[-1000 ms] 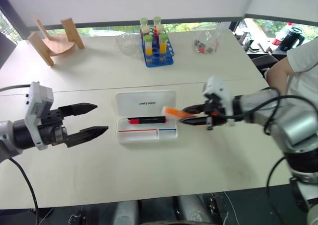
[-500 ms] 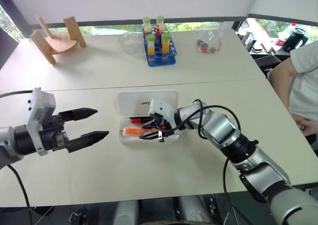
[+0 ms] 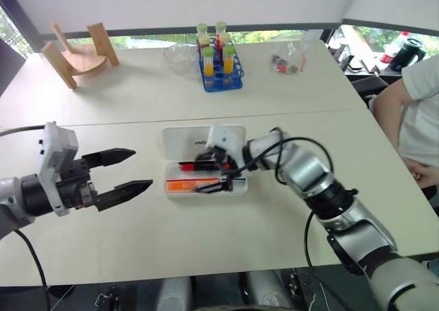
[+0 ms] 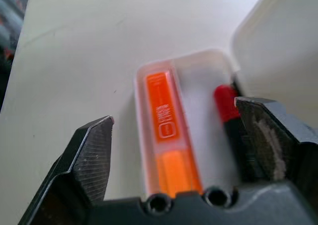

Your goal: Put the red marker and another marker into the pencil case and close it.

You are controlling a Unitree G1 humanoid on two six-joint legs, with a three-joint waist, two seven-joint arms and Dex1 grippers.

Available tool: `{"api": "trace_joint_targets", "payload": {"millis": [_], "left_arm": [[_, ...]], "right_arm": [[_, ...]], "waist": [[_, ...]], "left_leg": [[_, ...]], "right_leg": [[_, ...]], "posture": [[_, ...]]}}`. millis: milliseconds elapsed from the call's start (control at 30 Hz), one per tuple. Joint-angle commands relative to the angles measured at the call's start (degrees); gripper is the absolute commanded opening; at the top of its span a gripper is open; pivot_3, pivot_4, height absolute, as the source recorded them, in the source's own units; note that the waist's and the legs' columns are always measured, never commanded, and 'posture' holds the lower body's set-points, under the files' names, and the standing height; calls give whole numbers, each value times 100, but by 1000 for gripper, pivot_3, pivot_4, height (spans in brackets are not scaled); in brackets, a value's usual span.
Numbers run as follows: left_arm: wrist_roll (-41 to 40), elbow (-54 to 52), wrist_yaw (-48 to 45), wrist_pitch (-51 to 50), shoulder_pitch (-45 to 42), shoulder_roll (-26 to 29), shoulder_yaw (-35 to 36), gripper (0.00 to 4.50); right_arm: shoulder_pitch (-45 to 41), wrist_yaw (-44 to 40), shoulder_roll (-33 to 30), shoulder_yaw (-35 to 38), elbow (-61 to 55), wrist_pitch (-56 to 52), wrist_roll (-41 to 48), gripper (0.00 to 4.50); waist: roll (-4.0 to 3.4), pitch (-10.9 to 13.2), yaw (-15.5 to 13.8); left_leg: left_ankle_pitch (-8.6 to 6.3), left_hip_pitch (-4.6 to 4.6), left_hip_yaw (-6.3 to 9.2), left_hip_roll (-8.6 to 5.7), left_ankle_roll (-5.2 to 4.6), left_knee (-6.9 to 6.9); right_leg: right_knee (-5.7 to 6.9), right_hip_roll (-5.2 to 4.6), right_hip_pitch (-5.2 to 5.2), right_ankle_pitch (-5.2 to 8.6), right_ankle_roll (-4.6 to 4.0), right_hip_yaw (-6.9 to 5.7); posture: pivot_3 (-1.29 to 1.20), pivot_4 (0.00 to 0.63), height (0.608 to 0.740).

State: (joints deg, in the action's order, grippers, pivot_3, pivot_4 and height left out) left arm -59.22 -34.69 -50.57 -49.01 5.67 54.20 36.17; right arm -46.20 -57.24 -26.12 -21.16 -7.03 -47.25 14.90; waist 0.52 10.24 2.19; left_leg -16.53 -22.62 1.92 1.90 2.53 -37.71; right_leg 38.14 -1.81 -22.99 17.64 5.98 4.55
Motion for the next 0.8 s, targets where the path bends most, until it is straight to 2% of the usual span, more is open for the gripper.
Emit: {"api": "trace_joint_targets", "payload": {"millis": [33, 133, 200, 267, 367, 500, 767, 800], "left_arm": [[-14, -25, 3, 173, -84, -36, -66, 4500], [63, 71, -28, 301, -236, -99, -362, 4500], [95, 144, -58, 361, -373, -126, -564, 4500], [146, 230, -124, 427, -496, -129, -751, 4500], [245, 417, -267, 522, -723, -93, -998, 4500], [302, 569, -381, 569, -965, -61, -1160, 4500], [366, 674, -466, 582, -1152, -54, -1259, 4500], [379, 671, -456, 587, -1169, -66, -1274, 4500]], "right_arm": [[-41, 351, -503, 1277, -521, -707, 357, 4453], [814, 949, -1449, 2722, -895, -1798, 276, 4453], [1531, 1259, -1757, 3109, -1169, -2022, 178, 4453], [2169, 1586, -1784, 3284, -1319, -1940, 81, 4453], [2847, 2111, -1523, 3502, -1276, -1842, -36, 4453], [3258, 2656, -1119, 3540, -1250, -1703, -112, 4453], [3368, 3276, -389, 3335, -1151, -1546, -94, 4453], [3310, 3385, -251, 3259, -1121, -1537, -109, 4230]], "waist": [[2, -1, -5], [7, -4, -85], [11, -7, -160], [12, -7, -110], [10, -6, 38], [5, -3, 123], [26, -15, 173], [27, -16, 182]], "left_leg": [[0, 0, -1, -2, 0, 0], [0, 0, 2, -4, 0, 5], [-1, 1, 1, -7, -1, 17], [0, 6, -7, -6, -1, 32], [0, 19, -17, 1, -2, 47], [2, 21, -24, 0, 0, 48], [3, 28, -16, 1, 2, 44], [3, 32, -15, 1, 3, 44]], "right_leg": [[-1, -2, 1, 0, 0, 0], [-11, -3, 7, 1, -2, -2], [-24, -3, 9, 2, -2, -2], [-32, 0, 8, 2, -2, 4], [-22, 14, 1, 2, -2, 20], [-6, 19, -8, 2, -2, 31], [-6, 20, 4, 1, -1, 27], [-6, 21, 9, 1, -1, 26]], "posture": [[0, 150, 740], [0, 150, 740], [0, 150, 740], [0, 150, 740], [0, 150, 740], [0, 150, 740], [0, 150, 740], [0, 150, 740]]}}
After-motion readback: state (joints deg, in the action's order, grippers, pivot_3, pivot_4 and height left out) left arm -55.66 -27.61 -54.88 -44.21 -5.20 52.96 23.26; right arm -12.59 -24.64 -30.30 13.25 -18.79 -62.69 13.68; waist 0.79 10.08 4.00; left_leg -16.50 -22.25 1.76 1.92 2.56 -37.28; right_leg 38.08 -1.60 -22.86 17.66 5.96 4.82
